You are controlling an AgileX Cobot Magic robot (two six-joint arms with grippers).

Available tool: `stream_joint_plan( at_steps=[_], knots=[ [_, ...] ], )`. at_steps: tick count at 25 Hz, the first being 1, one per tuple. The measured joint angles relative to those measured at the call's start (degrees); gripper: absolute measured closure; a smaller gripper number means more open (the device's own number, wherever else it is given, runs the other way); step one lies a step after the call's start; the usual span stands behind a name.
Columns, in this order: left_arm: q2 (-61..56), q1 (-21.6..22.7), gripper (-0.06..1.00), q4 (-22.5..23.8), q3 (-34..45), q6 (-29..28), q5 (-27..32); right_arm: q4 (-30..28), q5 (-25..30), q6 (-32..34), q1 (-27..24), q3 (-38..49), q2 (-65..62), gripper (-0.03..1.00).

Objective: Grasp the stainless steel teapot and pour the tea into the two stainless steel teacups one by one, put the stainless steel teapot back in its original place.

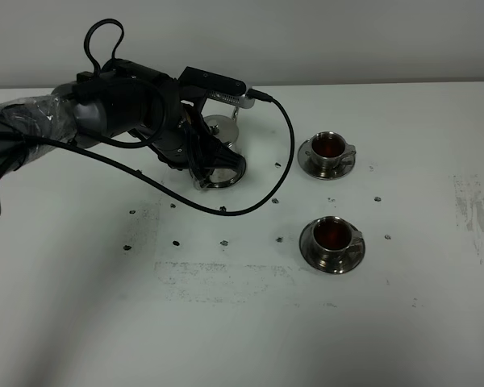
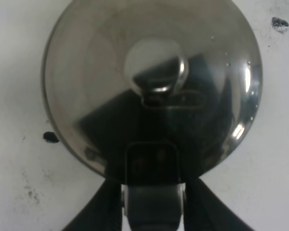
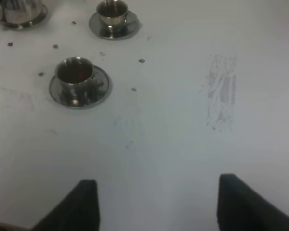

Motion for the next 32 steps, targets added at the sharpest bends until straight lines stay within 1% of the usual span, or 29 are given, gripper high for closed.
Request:
stream_joint_plan(
  at_steps=[4, 12, 16, 21, 27, 32],
  knots=[
    [0.0, 0.0, 0.58, -0.1, -0.5, 0.0, 1.8, 0.0, 0.0, 0.0, 0.0, 0.0, 0.0, 0.42],
    [-2.2, -0.1, 0.57, -0.8, -0.5, 0.0, 3.0, 0.0, 0.0, 0.0, 0.0, 0.0, 0.0, 0.42],
    [-3.5, -0.7, 0.57, -1.5, -0.5, 1.3, 3.7, 0.0, 0.0, 0.0, 0.0, 0.0, 0.0, 0.42],
    [-4.9, -2.5, 0.57, -2.9, -0.5, 3.8, 4.4, 0.0, 0.0, 0.0, 0.0, 0.0, 0.0, 0.42],
    [-8.7, -4.0, 0.57, -2.9, -0.5, 5.8, 5.6, 0.0, 0.0, 0.0, 0.0, 0.0, 0.0, 0.42],
    [-11.8, -4.5, 0.57, 0.8, -0.5, 5.5, 8.9, 0.0, 0.0, 0.0, 0.0, 0.0, 0.0, 0.42]
  ],
)
